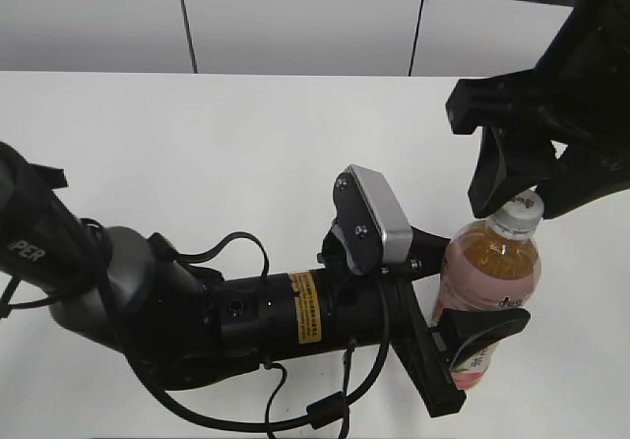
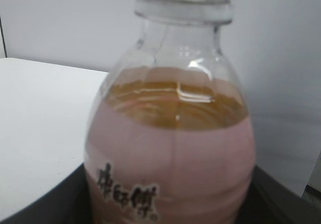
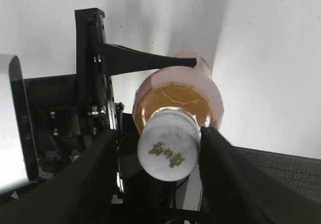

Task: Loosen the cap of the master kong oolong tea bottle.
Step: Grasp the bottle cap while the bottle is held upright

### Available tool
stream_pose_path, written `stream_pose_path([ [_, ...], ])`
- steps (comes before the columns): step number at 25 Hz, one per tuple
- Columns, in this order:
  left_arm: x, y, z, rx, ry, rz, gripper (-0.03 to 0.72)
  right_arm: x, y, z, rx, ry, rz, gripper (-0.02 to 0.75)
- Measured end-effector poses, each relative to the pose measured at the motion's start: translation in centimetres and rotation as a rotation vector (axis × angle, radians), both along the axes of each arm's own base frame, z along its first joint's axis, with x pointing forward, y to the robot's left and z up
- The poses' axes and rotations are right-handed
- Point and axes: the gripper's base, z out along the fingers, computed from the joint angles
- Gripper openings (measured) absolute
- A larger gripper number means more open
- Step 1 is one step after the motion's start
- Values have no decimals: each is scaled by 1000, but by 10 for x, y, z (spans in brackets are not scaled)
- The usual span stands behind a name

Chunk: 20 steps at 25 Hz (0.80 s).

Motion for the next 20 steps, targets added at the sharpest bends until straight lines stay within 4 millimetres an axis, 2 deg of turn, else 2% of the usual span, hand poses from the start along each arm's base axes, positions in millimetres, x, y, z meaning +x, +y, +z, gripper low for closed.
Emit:
stream_pose_path([
  [9,0,0,0,0,0,0,425,0,0,0,3,2,-2,389],
  [15,0,0,0,0,1,0,425,0,-1,0,-8,-1,11,281],
  [20,0,0,0,0,1,1,425,0,0,-1,-19,-13,78,274],
])
